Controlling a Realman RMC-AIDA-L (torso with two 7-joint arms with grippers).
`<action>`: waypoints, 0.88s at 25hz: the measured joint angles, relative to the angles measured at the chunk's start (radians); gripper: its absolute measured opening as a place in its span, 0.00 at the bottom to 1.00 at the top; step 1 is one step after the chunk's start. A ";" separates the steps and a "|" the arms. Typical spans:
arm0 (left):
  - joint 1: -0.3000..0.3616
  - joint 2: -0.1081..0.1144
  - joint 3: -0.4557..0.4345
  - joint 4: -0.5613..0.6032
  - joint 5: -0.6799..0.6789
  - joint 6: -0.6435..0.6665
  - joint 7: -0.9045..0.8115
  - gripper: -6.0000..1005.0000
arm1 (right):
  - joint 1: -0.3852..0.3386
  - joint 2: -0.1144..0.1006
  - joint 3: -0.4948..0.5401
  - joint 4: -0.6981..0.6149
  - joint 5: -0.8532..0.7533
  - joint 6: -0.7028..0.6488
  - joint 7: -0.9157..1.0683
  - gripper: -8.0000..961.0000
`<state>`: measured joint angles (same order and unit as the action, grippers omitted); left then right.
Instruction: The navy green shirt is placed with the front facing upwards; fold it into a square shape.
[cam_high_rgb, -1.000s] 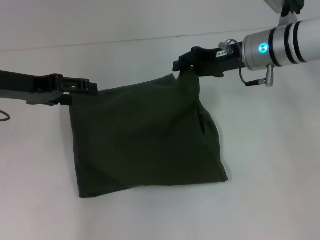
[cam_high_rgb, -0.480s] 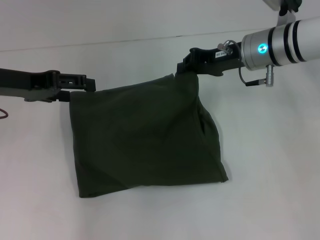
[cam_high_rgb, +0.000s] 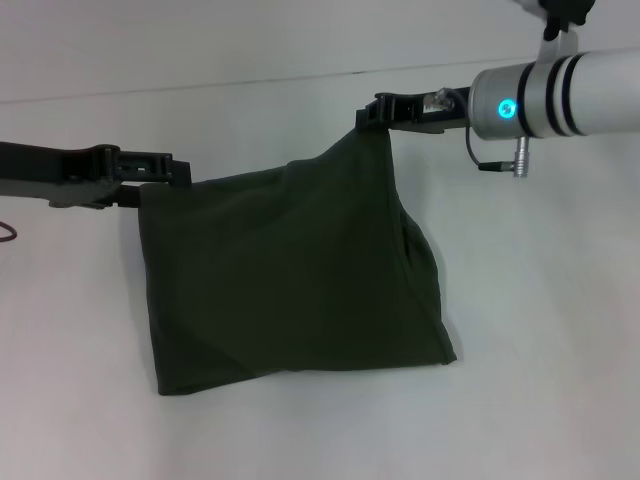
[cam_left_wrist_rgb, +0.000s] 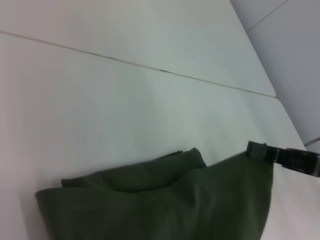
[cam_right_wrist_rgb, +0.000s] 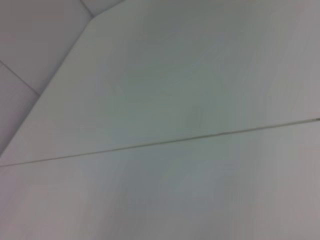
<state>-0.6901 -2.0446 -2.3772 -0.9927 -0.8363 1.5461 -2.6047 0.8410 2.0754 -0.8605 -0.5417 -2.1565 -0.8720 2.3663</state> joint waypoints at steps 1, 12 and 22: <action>-0.001 0.000 0.000 0.001 0.000 -0.001 0.000 0.96 | 0.001 0.004 -0.002 0.007 0.000 0.021 -0.012 0.04; 0.002 -0.002 -0.010 0.003 0.000 -0.005 -0.005 0.96 | 0.041 0.012 -0.021 0.111 -0.004 0.170 -0.071 0.04; 0.006 -0.002 -0.010 0.005 0.000 -0.002 -0.001 0.96 | 0.031 -0.007 -0.027 0.055 -0.005 0.119 -0.031 0.20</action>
<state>-0.6844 -2.0464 -2.3869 -0.9881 -0.8359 1.5444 -2.6060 0.8719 2.0687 -0.8875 -0.4867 -2.1615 -0.7532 2.3351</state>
